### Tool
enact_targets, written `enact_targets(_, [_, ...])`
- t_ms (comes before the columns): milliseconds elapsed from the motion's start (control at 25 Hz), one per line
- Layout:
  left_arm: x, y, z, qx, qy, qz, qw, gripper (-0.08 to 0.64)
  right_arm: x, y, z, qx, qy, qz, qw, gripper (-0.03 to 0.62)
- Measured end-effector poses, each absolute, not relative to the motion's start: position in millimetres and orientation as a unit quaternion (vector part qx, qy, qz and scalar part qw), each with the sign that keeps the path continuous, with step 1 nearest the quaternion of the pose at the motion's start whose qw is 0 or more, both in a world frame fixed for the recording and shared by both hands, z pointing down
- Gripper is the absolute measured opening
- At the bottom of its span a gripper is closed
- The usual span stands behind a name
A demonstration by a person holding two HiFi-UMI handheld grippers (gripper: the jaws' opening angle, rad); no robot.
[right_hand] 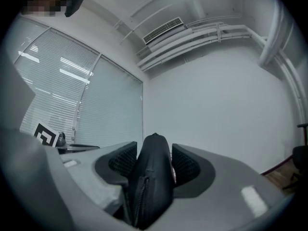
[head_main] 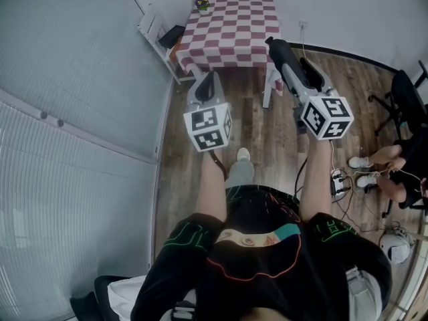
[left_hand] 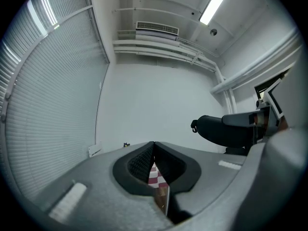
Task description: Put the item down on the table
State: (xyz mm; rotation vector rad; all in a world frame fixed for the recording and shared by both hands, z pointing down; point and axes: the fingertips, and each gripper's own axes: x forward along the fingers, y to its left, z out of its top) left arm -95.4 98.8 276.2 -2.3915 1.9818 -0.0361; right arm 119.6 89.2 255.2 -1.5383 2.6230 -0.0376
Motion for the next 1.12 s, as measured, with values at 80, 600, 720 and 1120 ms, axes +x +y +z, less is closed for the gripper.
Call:
enact_targets(80, [-96,88,279,-0.770,0.638,-0.011,0.015,0.009,120,79,258,-0.507,0.861,-0.012,0.046,0.232])
enact_targets(600, [-79,-16,302,-0.789,0.613,-0.041,-0.002,0.009,135,-16,283,-0.533,0.844,-0.043,0.038,0.232])
enact_targets(720, [-79,-45,311,-0.794,0.606,-0.055,-0.009,0.009,132,-46,290,-0.535,0.842,-0.054,0.036,0.230])
enact_targets(1120, [-87,-141,334,-0.796,0.600,-0.052,-0.058,0.009,117,-140,304,-0.537,0.841,-0.072,-0.008,0.230])
